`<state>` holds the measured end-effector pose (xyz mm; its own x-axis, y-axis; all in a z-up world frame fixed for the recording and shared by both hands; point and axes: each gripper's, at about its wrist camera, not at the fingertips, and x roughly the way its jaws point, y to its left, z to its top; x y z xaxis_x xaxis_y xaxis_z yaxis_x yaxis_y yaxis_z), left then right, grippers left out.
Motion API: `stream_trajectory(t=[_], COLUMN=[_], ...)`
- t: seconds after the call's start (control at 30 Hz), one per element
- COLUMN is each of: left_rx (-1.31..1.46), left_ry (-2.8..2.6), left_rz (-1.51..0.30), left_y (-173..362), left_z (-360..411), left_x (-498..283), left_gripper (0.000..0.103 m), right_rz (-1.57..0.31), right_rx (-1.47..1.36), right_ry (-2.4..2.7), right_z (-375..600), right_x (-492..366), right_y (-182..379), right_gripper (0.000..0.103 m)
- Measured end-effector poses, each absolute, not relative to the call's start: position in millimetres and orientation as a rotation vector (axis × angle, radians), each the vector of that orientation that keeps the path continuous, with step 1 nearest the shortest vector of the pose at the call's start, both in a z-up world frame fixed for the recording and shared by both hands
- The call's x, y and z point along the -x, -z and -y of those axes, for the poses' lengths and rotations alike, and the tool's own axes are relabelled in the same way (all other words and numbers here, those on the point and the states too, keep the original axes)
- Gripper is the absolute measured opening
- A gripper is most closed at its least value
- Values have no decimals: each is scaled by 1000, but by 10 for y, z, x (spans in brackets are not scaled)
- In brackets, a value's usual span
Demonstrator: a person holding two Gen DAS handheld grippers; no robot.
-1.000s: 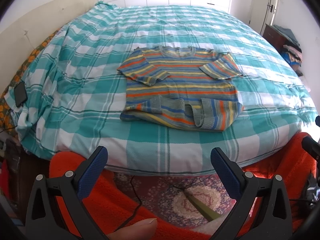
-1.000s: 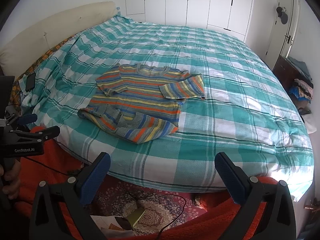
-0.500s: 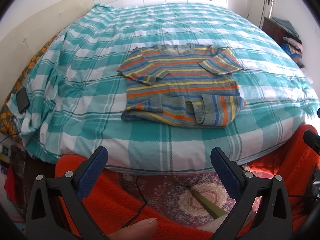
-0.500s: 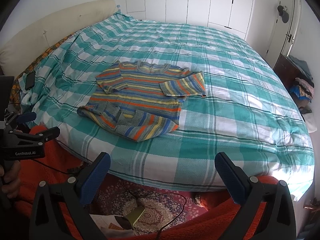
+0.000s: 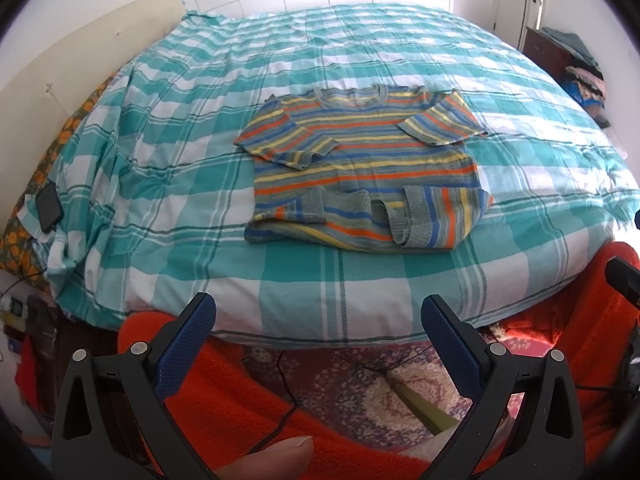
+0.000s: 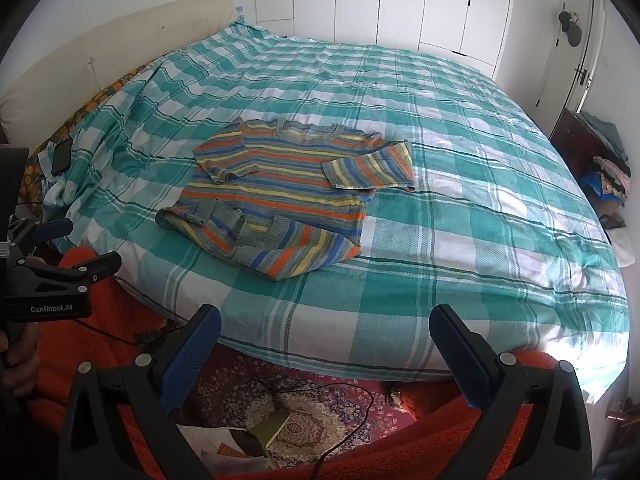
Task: Fold small clothes
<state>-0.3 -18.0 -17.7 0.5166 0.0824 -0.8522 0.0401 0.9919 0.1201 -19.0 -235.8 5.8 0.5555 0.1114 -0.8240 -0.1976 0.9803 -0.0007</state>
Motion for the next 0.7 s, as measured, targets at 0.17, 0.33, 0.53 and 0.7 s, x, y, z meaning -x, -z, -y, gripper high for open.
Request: stream_trajectory(t=[0.17, 0.33, 0.53, 0.7], left_rx=[-141, -148, -156, -156], left_ry=[-24, -23, -22, -24], left_rz=[-1035, -1038, -1039, -1039], left_y=[168, 178, 199, 201], left_z=[161, 175, 213, 227], left_x=[7, 3, 0, -3], left_gripper=[102, 102, 102, 102], right_rz=[-969, -972, -980, -981], right_rx=[95, 94, 91, 92], right_ry=[-182, -183, -183, -184], right_z=[2345, 2348, 2363, 2363], right_x=[195, 194, 198, 196], right_y=[-48, -46, -23, -22], right_gripper=[103, 103, 103, 103])
